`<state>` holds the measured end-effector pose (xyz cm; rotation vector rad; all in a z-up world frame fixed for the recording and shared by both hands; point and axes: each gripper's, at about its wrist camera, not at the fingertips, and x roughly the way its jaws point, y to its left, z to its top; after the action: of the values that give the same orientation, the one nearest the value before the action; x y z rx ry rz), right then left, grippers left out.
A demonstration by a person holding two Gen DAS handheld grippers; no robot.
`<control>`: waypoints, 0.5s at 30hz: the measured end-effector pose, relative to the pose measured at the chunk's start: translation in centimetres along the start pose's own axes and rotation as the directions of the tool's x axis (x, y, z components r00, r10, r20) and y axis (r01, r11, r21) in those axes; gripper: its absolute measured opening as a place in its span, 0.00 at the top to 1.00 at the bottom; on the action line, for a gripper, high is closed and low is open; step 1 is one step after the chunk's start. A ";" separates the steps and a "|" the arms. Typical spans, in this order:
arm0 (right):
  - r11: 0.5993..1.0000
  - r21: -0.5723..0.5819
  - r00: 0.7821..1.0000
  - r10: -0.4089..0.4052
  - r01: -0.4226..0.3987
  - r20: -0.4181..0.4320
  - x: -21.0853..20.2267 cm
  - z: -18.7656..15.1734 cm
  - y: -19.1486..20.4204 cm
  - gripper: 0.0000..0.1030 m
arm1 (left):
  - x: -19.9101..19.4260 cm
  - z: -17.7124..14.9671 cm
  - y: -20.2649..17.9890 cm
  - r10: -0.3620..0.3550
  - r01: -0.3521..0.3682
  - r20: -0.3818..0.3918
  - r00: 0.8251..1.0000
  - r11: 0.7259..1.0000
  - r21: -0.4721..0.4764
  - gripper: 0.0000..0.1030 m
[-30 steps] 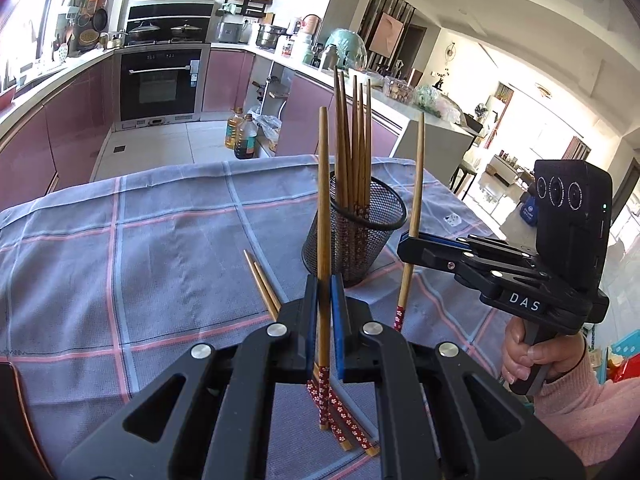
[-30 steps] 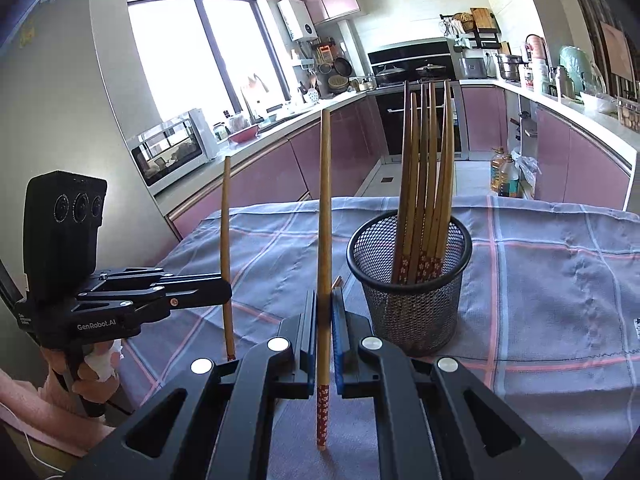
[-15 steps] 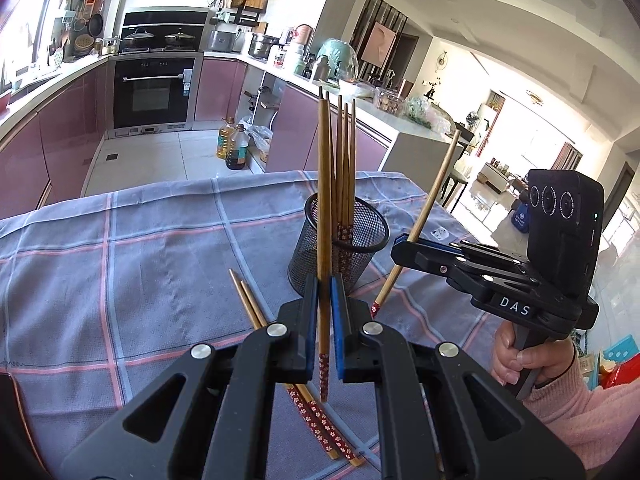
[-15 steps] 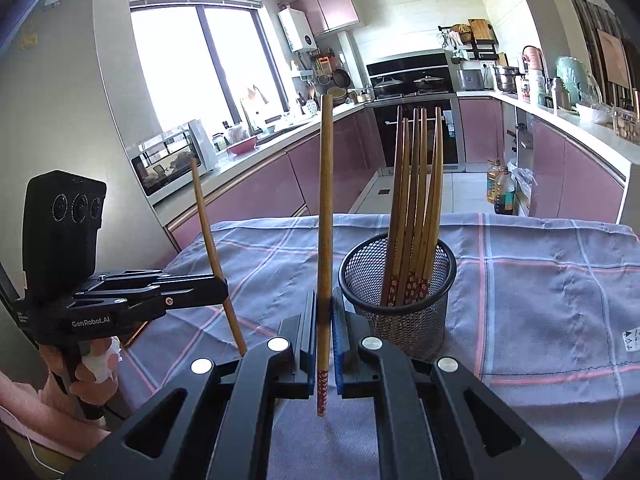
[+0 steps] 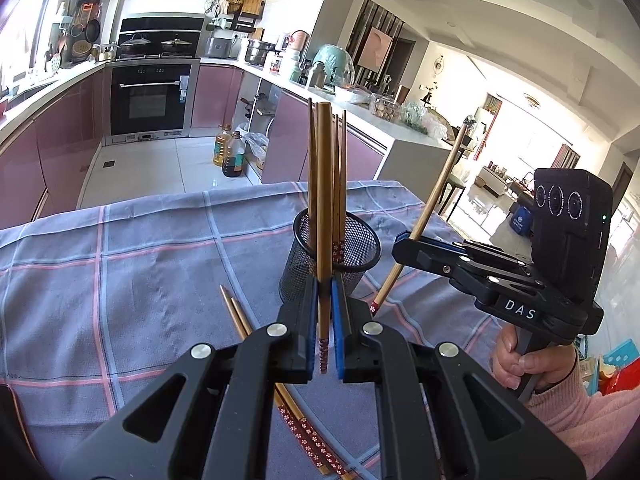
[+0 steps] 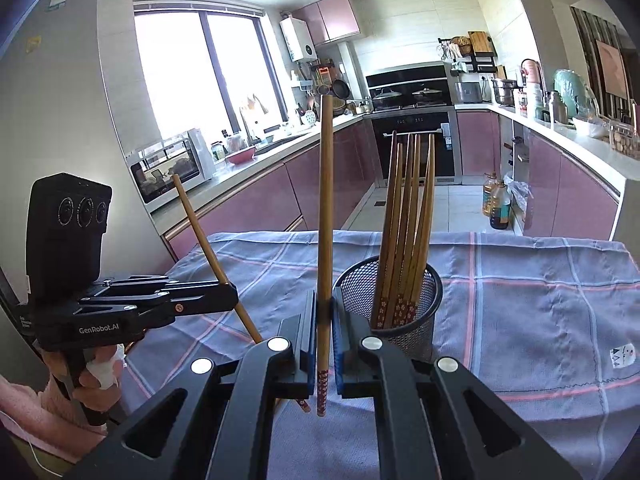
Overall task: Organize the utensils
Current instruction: 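Lift the left tool's chopstick upright over the cup while the right tool carries its own, then lower the chopstick into the cup with the left tool while the right tool lowers its own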
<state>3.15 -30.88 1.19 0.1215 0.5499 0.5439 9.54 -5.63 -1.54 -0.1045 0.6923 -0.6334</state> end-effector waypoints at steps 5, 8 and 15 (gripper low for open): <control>1.000 -0.009 1.000 -0.010 0.011 0.021 -0.6 0.5 -0.1 0.94 | 0.0 0.5 -0.2 -0.004 0.004 0.011 1.000 1.000 0.008 0.93; 1.000 -0.013 0.999 -0.017 0.017 0.032 -0.7 0.8 -0.4 0.94 | 0.0 0.8 -0.3 -0.006 0.006 0.018 1.000 1.000 0.013 0.93; 0.999 -0.028 0.998 -0.021 0.023 0.055 -1.1 1.7 -0.5 0.94 | -0.2 1.6 -0.9 -0.013 0.012 0.034 0.999 1.000 0.028 0.93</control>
<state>3.43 -31.84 3.01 0.1031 0.4893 0.5254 9.97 -6.42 0.01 -0.0935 0.6503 -0.6512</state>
